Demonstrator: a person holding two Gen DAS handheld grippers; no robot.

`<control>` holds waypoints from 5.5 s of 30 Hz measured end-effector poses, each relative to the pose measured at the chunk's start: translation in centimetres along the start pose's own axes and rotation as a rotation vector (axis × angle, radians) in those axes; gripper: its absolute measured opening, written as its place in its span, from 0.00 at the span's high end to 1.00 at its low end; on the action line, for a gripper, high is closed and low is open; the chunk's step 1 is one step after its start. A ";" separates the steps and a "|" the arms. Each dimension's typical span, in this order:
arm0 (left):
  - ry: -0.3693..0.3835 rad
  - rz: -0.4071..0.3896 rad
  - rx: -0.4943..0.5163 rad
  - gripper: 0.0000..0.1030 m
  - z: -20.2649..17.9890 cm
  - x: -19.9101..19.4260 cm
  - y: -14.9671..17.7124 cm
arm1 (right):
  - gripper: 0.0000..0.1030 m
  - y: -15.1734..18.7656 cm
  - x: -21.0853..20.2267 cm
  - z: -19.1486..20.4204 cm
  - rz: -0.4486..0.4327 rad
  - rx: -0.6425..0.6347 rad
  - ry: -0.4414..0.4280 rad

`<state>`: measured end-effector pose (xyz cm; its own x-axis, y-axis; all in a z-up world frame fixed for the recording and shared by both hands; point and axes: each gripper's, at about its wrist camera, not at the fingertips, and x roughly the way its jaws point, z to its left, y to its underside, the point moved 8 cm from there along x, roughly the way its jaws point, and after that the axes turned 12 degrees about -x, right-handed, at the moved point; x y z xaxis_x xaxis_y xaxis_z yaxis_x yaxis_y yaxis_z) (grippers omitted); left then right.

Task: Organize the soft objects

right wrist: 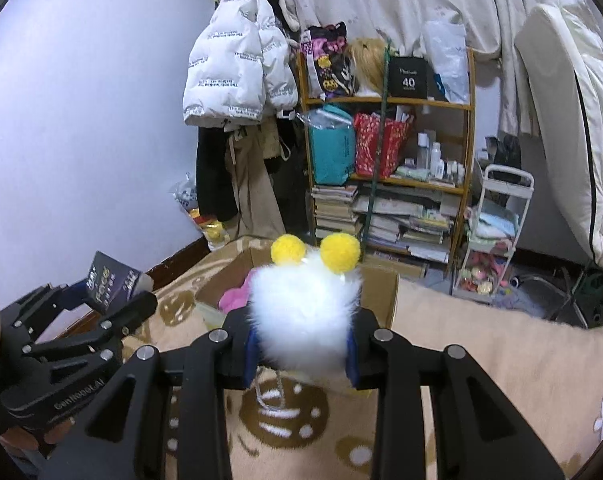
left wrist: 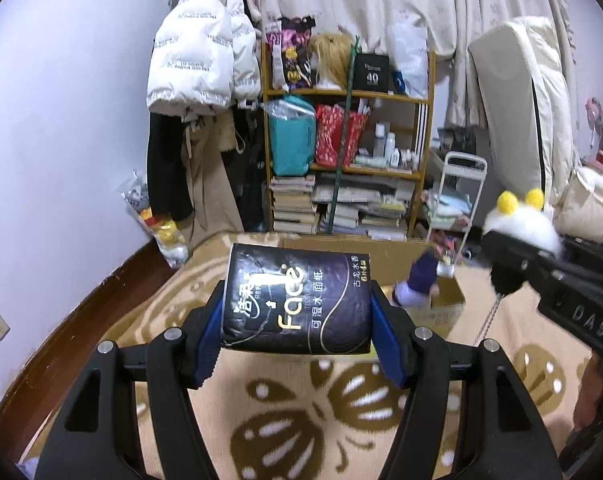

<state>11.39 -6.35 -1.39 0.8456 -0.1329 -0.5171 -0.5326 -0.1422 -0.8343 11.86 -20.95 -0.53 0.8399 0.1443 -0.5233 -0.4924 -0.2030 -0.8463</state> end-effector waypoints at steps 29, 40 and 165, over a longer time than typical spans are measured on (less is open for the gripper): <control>0.004 0.001 -0.016 0.38 -0.1 12.0 -5.5 | 0.66 -4.8 8.9 -3.1 -0.063 -0.056 0.005; 0.044 0.119 0.019 0.38 -1.8 15.0 -1.8 | 0.65 0.4 12.6 -3.8 0.063 -0.004 -0.048; -0.062 -0.037 0.070 0.04 3.5 -2.8 3.7 | 0.00 5.3 -5.0 -2.8 0.026 0.057 0.145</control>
<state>7.16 -3.03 -3.68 0.8666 -0.0679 -0.4944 -0.4986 -0.0765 -0.8635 5.69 -25.48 -2.07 0.8490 -0.0023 -0.5284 -0.5227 -0.1493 -0.8393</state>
